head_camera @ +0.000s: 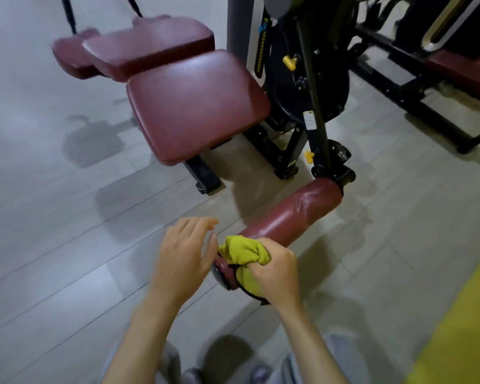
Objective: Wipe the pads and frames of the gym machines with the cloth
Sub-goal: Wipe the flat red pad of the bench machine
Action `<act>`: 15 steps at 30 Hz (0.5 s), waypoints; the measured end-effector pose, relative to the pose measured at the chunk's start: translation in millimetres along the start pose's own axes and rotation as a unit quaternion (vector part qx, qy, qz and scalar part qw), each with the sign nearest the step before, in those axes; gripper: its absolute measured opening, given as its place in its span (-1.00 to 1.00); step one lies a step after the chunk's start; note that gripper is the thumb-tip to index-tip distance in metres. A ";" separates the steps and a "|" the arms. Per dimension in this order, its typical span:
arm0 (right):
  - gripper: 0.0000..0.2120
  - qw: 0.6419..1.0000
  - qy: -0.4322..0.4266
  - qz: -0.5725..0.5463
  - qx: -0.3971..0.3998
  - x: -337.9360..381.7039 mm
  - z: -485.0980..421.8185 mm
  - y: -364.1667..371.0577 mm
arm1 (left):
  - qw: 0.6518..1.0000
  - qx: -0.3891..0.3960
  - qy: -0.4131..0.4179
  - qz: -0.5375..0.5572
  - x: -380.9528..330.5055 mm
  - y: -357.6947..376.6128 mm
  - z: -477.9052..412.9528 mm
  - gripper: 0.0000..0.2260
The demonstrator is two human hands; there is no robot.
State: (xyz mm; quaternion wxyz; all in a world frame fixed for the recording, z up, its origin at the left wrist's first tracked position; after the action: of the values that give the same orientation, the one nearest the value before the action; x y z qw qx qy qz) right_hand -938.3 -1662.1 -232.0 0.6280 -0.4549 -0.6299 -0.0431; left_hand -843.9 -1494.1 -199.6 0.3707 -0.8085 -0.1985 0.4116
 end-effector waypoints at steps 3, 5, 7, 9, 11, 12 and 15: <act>-0.70 0.999 0.020 0.011 -0.027 66.7 -4.6 -54.7 | 0.998 0.062 -0.002 0.000 -34.4 -52.5 -21.0 -0.73; -0.77 0.998 0.052 0.027 -0.029 96.0 -4.5 -86.5 | 0.994 0.107 0.000 -0.007 -55.0 -87.1 -33.6 -0.73; -0.82 0.995 0.087 0.036 -0.028 125.5 -2.6 -115.8 | 0.989 0.146 -0.012 -0.013 -72.9 -123.7 -45.1 -0.72; -0.85 0.993 0.097 0.043 -0.049 158.9 0.6 -147.4 | 0.986 0.167 -0.022 -0.015 -89.7 -158.7 -53.7 -0.68; -0.91 0.993 0.079 0.057 -0.064 195.8 3.9 -178.2 | 0.985 0.169 -0.018 -0.012 -105.7 -189.4 -59.6 -0.68; -0.83 0.993 0.070 0.068 -0.068 210.3 5.9 -192.1 | 0.986 0.166 -0.014 -0.005 -113.9 -202.5 -61.9 -0.68; -0.61 0.989 0.080 0.101 -0.077 241.1 12.1 -227.0 | 0.985 0.171 0.005 0.009 -135.5 -228.9 -63.5 -0.70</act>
State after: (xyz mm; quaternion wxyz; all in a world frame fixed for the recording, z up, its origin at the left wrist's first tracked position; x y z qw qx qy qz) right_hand -1040.9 -1661.6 83.0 0.6407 -0.5581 -0.5232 -0.0647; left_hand -874.9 -1458.6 69.8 0.5012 -0.7369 -0.1158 0.4387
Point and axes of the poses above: each hand's wrist, its own z-axis away from the middle knuckle, its own y-axis out of the palm, x = y × z, the point moved 4 cm from there along -z, towards the middle knuckle, and after that the axes turned 11 degrees about -x, right-handed, at the moved point
